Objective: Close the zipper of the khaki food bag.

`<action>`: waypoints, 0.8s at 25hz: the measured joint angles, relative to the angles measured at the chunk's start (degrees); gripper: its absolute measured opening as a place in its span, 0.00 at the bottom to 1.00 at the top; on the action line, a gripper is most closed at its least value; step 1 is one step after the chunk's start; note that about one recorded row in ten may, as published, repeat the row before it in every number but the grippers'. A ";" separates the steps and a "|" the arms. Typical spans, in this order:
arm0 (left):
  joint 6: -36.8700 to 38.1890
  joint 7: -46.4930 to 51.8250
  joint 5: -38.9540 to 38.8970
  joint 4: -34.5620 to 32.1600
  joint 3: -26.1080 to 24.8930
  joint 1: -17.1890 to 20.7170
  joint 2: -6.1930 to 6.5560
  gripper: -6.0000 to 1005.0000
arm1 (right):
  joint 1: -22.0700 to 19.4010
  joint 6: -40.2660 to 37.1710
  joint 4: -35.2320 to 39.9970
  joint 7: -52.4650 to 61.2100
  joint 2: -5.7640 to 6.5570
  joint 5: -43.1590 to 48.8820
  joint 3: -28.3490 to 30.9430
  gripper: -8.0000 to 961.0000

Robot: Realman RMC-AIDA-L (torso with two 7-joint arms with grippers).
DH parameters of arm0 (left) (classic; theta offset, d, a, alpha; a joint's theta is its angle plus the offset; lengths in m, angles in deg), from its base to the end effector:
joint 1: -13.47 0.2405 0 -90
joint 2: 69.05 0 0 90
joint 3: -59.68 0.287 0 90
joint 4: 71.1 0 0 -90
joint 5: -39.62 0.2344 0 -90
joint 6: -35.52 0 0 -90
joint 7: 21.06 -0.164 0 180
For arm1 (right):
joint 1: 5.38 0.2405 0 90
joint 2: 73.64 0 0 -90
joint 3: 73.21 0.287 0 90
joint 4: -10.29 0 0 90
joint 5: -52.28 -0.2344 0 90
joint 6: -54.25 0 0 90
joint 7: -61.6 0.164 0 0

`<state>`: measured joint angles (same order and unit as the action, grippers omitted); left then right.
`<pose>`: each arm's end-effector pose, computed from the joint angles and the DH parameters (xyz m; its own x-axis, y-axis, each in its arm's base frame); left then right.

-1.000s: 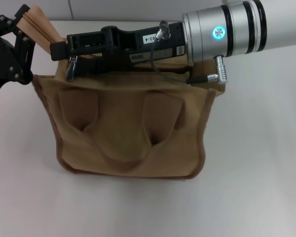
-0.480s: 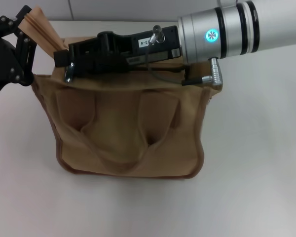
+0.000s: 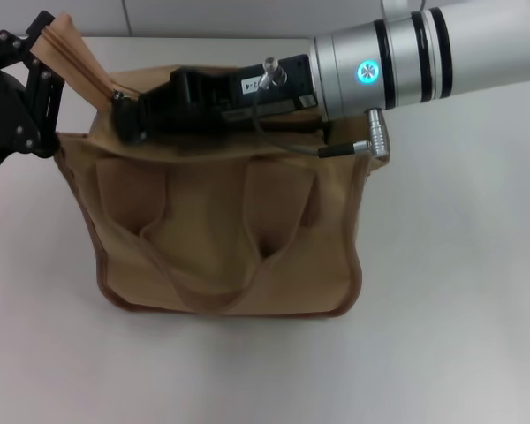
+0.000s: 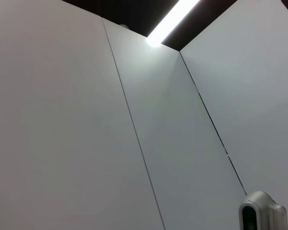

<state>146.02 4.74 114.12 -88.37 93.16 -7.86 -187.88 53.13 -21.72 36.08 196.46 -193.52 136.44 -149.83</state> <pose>-0.2965 0.3027 0.0220 0.4946 -0.5281 0.6903 0.3213 -0.6269 -0.7098 0.0643 0.4244 -0.1286 0.4528 -0.8613 -0.2304 -0.7349 -0.5069 0.4506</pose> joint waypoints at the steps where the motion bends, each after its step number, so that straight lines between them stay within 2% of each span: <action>1: 0.00 -0.02 -0.01 0.01 0.00 0.04 0.00 0.02 | -0.09 -0.01 0.08 -0.61 0.00 0.02 -0.17 0.23; 6: -1.83 -0.09 -0.07 0.10 -0.50 0.29 0.00 0.02 | -2.22 -0.43 1.87 -4.18 0.00 0.37 -0.50 0.08; 8: -3.02 -0.10 -0.22 0.23 -0.92 0.50 0.00 0.02 | -5.89 -0.28 6.01 -4.94 0.10 0.78 -0.82 0.02; 9: -3.40 -0.11 -0.27 0.46 -1.29 0.58 0.03 0.02 | -5.89 -0.28 6.01 -4.94 0.10 0.78 -0.82 0.02; 11: -4.36 -0.15 -0.34 1.17 -2.56 0.67 0.13 0.02 | -8.72 -0.03 9.86 -5.37 0.18 1.26 -0.85 0.02; 12: -4.80 -0.18 -0.34 1.41 -3.13 0.75 0.23 0.02 | -11.92 0.00 13.90 -5.72 0.31 2.10 -0.79 0.03; 13: -5.19 -0.18 -0.34 1.52 -3.54 0.86 0.28 0.02 | -13.28 -0.01 15.56 -5.75 0.39 2.70 -0.67 0.03; 14: -6.09 -0.19 -0.34 1.53 -3.99 1.22 0.35 0.02 | -13.28 -0.01 15.56 -5.75 0.39 2.70 -0.67 0.03; 17: -7.34 -0.20 -0.34 1.56 -4.38 1.81 0.43 0.02 | -17.14 -1.24 19.05 -5.83 0.59 4.23 0.21 0.04; 20: -8.64 -0.21 -0.34 1.58 -4.71 2.42 0.44 0.02 | -20.66 -3.95 21.23 -6.75 0.81 5.84 3.70 0.04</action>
<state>137.39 4.53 113.78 -86.80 88.45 -5.45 -187.45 32.47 -25.67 57.31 189.72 -192.71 142.27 -146.13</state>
